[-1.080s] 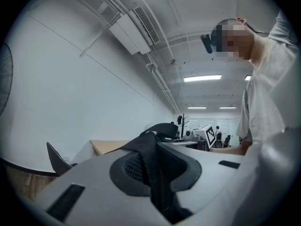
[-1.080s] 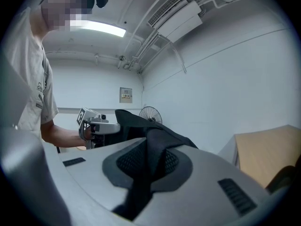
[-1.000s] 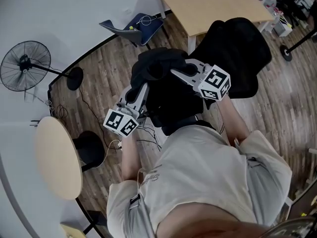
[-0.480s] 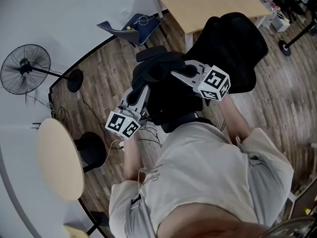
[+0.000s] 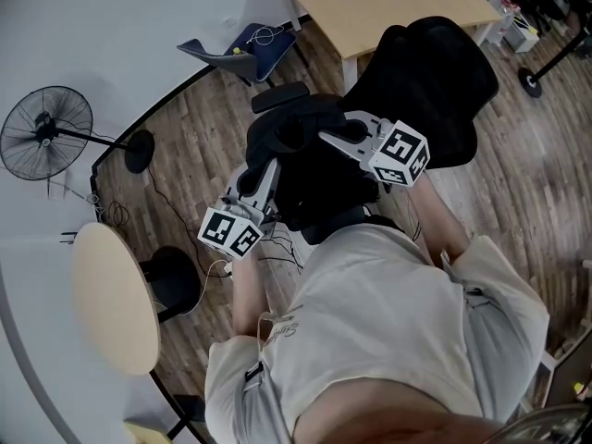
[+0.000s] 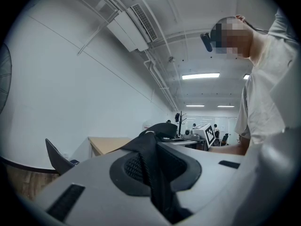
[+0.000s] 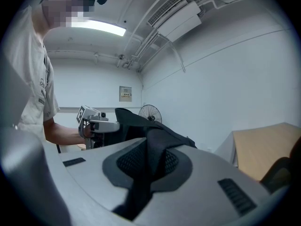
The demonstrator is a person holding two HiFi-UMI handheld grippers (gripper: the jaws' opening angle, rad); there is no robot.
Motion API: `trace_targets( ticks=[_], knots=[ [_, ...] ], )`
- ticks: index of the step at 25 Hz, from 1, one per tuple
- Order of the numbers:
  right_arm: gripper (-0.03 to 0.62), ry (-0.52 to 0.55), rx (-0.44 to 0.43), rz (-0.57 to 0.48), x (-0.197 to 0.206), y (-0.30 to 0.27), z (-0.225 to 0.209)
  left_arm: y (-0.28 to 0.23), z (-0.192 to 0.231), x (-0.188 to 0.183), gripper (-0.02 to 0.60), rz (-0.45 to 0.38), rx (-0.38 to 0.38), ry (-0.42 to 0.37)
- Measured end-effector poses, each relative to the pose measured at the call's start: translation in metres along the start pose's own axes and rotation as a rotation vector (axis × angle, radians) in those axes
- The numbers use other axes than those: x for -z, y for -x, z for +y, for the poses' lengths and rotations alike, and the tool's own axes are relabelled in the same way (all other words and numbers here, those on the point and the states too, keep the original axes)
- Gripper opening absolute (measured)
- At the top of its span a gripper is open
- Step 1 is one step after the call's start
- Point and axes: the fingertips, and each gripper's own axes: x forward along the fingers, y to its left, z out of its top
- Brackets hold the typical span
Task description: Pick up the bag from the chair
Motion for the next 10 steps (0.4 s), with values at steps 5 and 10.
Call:
trace_targets(
  ticks=[5, 10],
  knots=[
    [0.025, 0.017, 0.005, 0.013, 0.0, -0.007, -0.002, 0.001, 0.008, 0.0, 0.051, -0.002, -0.002, 0.014],
    [0.025, 0.017, -0.001, 0.023, 0.012, -0.007, 0.0, 0.003, 0.008, 0.012, 0.051, 0.002, -0.004, 0.022]
  ],
)
